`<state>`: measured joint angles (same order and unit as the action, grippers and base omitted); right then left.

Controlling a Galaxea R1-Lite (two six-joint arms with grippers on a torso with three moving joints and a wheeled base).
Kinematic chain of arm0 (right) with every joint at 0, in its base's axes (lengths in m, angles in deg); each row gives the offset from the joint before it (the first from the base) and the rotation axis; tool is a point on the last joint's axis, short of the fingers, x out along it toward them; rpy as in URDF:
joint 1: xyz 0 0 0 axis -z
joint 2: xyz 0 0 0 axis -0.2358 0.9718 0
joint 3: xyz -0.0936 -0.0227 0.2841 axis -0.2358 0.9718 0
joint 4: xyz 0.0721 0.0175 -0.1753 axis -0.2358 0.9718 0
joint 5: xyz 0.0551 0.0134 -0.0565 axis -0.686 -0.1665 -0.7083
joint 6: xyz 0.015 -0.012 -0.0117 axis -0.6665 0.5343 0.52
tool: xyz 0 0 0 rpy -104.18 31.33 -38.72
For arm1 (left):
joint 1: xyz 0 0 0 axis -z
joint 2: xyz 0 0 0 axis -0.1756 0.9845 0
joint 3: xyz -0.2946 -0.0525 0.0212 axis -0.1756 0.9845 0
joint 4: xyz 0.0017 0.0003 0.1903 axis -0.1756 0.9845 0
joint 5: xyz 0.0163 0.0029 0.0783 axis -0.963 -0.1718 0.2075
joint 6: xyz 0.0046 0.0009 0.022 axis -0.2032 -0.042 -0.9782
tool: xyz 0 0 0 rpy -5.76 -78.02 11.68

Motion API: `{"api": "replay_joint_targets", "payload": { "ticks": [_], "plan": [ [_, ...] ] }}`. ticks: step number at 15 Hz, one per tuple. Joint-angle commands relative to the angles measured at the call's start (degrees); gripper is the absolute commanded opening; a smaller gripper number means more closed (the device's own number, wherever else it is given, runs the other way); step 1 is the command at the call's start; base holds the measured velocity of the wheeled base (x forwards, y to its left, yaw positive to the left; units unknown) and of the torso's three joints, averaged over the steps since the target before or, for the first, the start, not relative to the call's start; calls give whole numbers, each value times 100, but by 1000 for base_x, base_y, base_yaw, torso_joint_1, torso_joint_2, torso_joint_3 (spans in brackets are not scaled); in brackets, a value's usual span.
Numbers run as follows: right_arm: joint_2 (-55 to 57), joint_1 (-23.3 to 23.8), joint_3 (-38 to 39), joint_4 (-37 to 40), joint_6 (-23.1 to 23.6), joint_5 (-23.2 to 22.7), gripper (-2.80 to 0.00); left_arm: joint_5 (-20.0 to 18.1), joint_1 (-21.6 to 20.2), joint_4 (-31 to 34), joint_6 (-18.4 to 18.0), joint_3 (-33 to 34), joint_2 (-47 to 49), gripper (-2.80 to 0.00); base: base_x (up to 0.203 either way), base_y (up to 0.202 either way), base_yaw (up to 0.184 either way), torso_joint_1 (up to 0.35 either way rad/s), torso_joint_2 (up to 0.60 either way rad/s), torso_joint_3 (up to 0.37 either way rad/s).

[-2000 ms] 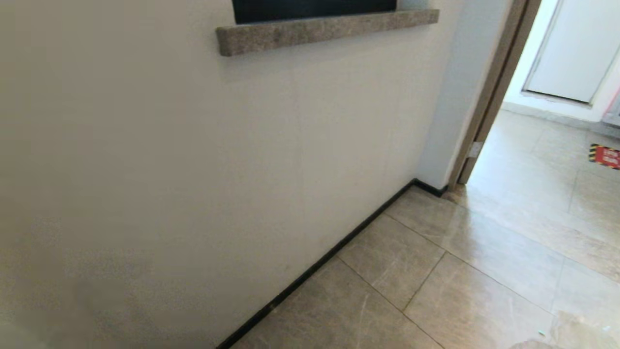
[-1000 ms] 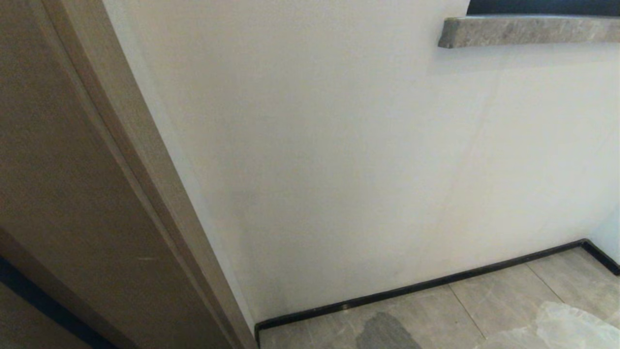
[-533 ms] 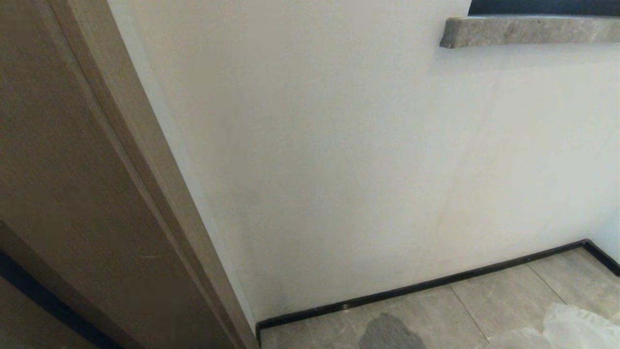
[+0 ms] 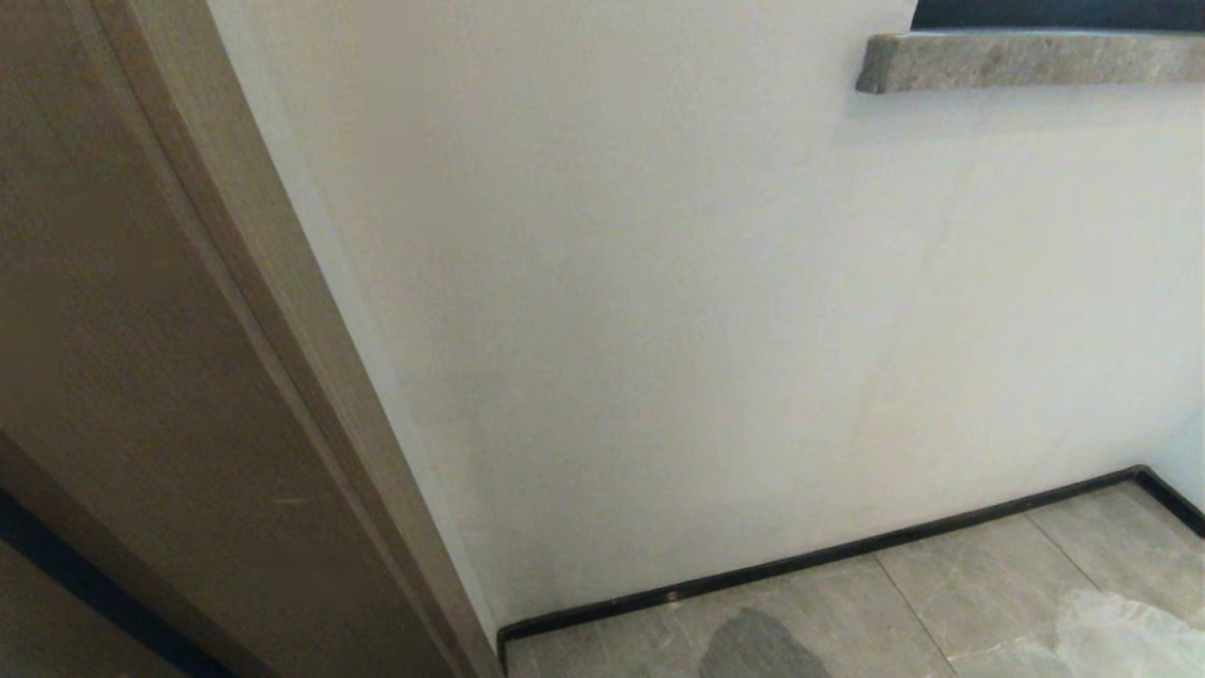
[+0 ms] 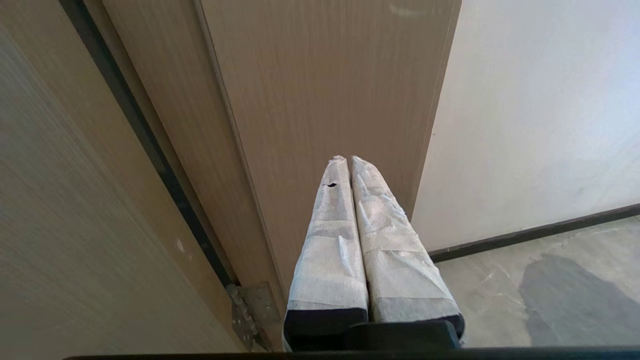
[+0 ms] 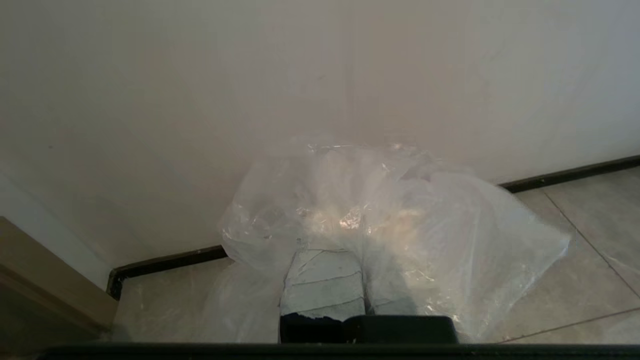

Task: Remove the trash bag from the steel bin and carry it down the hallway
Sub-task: Put the trash bag at the door

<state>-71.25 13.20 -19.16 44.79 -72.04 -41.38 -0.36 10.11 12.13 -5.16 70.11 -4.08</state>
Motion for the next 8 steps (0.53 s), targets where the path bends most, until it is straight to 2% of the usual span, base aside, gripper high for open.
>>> {"api": "replay_joint_targets", "payload": {
  "ticks": [1, 8],
  "plan": [
    [6, 0, 9, -6, 0, 0, -280, 4, 0, -12, -7, 5, -4, -280, 0, 0, 0, 0, 0, 0],
    [6, 0, 9, 3, 0, -3, -280, 4, 0, -12, 31, 5, -6, -280, 0, 0, 0, 3, 3, -157]
  ]
}}
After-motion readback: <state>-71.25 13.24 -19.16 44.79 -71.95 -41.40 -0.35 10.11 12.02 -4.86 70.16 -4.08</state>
